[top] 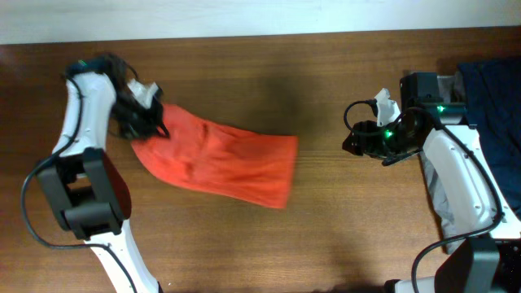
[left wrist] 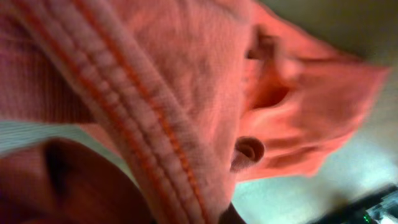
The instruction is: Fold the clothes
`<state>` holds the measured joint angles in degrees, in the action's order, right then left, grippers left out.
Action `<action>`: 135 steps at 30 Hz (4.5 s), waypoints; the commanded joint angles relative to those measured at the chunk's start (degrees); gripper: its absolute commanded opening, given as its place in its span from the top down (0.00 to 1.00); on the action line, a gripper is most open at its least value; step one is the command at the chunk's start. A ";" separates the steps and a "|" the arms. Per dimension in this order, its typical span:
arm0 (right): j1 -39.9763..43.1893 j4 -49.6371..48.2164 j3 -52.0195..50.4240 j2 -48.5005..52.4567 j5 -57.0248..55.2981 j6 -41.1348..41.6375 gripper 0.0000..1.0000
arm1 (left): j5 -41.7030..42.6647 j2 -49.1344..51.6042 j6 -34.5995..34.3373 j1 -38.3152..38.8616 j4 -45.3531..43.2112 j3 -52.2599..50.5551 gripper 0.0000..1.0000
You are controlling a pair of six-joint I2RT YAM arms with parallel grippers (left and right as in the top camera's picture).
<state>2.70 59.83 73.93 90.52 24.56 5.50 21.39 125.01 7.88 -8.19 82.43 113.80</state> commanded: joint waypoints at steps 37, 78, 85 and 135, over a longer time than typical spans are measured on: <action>0.28 2.23 0.66 -0.92 0.52 -2.99 0.33 | -31.28 2.93 -12.61 25.97 12.04 12.68 0.74; 0.33 2.27 0.66 -0.92 0.28 -3.80 0.32 | -11.23 -8.11 -5.88 11.76 -5.38 -16.20 0.94; 0.33 2.40 0.66 -0.92 0.31 -3.80 0.32 | -15.04 -7.96 -11.28 9.31 -16.35 -34.64 0.99; 0.33 5.03 0.66 -0.92 0.31 -3.78 0.32 | 22.75 1.70 12.31 -7.02 -28.39 -28.94 1.00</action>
<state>2.70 64.58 73.93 90.52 24.56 2.48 44.64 125.84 18.59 -8.95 53.89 84.86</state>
